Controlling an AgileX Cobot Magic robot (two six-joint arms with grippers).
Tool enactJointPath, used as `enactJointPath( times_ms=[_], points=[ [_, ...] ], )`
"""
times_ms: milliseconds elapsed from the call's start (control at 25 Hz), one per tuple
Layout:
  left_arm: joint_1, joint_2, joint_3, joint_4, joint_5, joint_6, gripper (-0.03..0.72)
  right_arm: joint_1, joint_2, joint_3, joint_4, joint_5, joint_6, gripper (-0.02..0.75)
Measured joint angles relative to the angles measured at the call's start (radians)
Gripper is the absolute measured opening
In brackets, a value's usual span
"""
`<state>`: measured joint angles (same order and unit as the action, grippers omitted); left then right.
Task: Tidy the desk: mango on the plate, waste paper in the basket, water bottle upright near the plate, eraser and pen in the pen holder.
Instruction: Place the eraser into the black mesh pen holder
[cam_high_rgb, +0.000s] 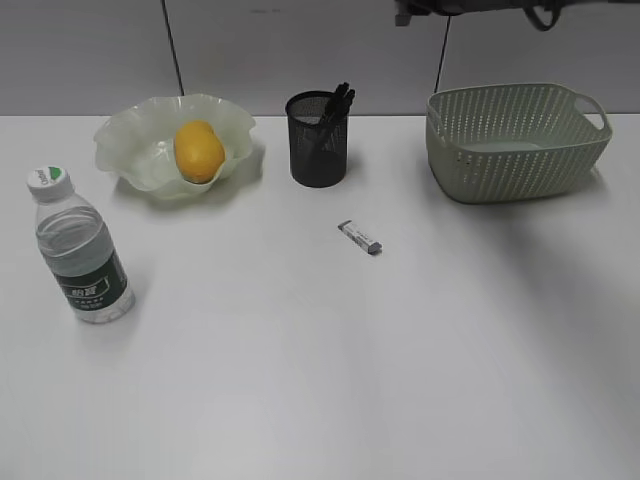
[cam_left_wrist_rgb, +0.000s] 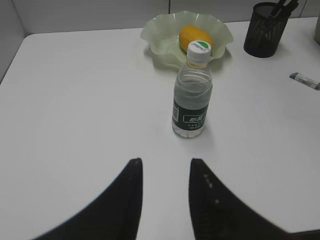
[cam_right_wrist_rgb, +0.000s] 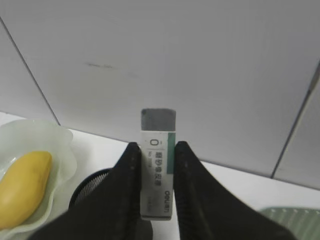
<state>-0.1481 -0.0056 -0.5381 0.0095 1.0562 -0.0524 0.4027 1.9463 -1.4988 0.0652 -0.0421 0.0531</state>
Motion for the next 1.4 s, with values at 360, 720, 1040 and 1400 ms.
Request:
enactJointPath(
  times_ms=[360,720,1040,1400],
  points=[
    [0.000,0.000,0.000,0.000,0.000,0.000,0.237,0.094,0.196,-0.109,-0.083,-0.175,-0.002,0.167],
    [0.000,0.000,0.000,0.003,0.000,0.000,0.237,0.095,0.253,-0.113,-0.086,-0.199,0.003,0.167],
    [0.000,0.000,0.000,-0.002,-0.001,0.000,0.237,0.095,0.266,-0.116,-0.086,-0.190,0.015,0.441],
    [0.000,0.000,0.000,-0.001,-0.001,0.000,0.237,0.086,0.110,-0.146,-0.117,0.334,-0.014,0.500]
  ],
)
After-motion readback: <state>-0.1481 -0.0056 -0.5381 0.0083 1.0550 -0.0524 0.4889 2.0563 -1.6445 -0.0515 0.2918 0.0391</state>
